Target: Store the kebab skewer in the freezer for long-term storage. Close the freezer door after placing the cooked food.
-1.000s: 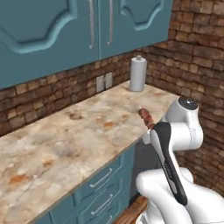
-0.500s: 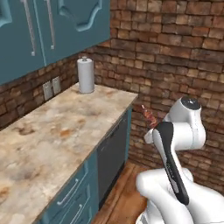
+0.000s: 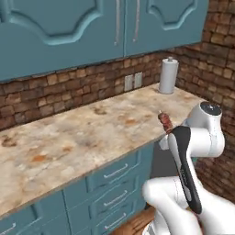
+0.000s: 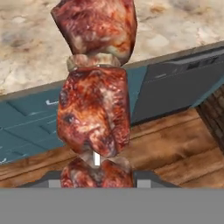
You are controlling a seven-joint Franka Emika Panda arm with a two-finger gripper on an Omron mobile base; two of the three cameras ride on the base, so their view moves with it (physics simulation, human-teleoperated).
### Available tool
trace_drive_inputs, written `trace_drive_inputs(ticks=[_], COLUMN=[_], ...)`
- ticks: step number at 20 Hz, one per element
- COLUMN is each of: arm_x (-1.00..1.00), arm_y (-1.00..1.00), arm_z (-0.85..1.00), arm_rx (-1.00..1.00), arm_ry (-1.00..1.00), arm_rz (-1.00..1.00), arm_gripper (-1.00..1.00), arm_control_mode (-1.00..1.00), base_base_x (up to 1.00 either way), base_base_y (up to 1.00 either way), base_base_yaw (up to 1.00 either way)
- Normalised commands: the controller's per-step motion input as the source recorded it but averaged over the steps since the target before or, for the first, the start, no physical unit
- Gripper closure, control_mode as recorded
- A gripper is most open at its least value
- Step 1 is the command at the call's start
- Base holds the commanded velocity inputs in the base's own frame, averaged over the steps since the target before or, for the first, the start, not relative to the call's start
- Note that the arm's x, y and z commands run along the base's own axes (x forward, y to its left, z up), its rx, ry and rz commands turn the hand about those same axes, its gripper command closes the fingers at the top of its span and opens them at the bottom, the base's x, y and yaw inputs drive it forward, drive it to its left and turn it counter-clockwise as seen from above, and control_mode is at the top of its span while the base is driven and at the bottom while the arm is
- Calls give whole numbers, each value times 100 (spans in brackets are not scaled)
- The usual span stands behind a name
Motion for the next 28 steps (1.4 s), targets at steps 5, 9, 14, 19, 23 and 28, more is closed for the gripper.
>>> trace_drive_inputs(ticks=[5,9,14,19,23,28], arm_x=[0,0,0,0,0,0], arm_y=[0,0,0,0,0,0], arm_z=[0,0,0,0,0,0], arm_rx=[0,0,0,0,0,0], arm_ry=[0,0,0,0,0,0], arm_rz=[0,0,0,0,0,0], arm_gripper=[100,100,100,100,100,100], arm_control_mode=[100,100,100,100,100,100], base_base_x=[-19,-41,-32,-19,19,64], base_base_y=[8,0,19,41,99,100], base_base_yaw=[100,100,95,63,30,26])
